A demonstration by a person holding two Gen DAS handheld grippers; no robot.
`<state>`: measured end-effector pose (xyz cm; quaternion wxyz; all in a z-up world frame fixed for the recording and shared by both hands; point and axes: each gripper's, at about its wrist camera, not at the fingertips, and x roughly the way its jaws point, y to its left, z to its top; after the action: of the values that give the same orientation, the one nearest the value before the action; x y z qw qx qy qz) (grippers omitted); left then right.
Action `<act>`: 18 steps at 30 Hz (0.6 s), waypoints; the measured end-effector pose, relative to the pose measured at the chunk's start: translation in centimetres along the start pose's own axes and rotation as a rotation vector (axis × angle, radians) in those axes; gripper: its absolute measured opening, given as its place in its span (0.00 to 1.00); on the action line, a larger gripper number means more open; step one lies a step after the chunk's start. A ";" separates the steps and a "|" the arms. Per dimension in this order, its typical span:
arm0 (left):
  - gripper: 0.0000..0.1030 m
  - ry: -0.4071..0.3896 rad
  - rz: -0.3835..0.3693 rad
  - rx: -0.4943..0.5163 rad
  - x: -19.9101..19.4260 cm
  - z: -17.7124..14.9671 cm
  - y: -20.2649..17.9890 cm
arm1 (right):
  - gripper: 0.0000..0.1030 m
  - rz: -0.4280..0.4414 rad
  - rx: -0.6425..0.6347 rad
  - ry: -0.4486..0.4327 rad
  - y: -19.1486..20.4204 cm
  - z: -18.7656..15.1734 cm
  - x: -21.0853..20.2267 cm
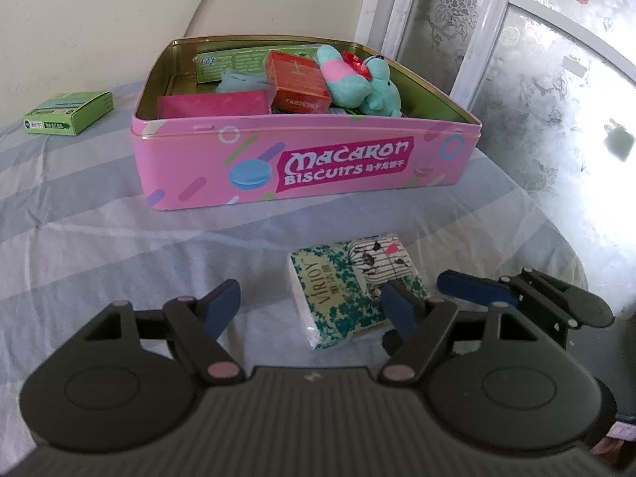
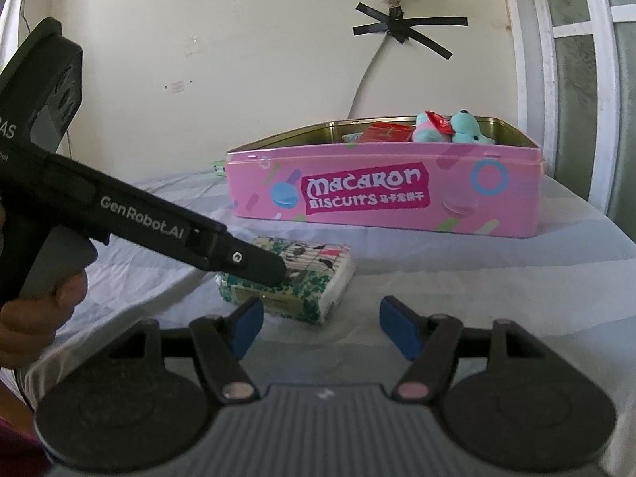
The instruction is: Organize objects
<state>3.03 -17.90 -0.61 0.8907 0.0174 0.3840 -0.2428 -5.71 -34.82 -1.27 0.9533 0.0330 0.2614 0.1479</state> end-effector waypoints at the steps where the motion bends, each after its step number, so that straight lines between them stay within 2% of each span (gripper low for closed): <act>1: 0.77 0.000 0.001 -0.001 0.0 0.0 -0.1 | 0.65 0.003 -0.004 0.000 0.2 0.0 0.1; 9: 0.70 0.004 -0.018 -0.007 0.4 0.1 -0.2 | 0.63 0.018 -0.066 0.006 1.9 0.4 0.8; 18: 0.54 0.010 -0.060 -0.014 0.7 0.4 -0.6 | 0.43 0.005 -0.064 0.002 1.4 0.3 0.9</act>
<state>3.47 -18.80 -0.77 0.8813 0.0008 0.3903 -0.2664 -5.22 -33.21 -1.28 0.9532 0.0028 0.2574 0.1586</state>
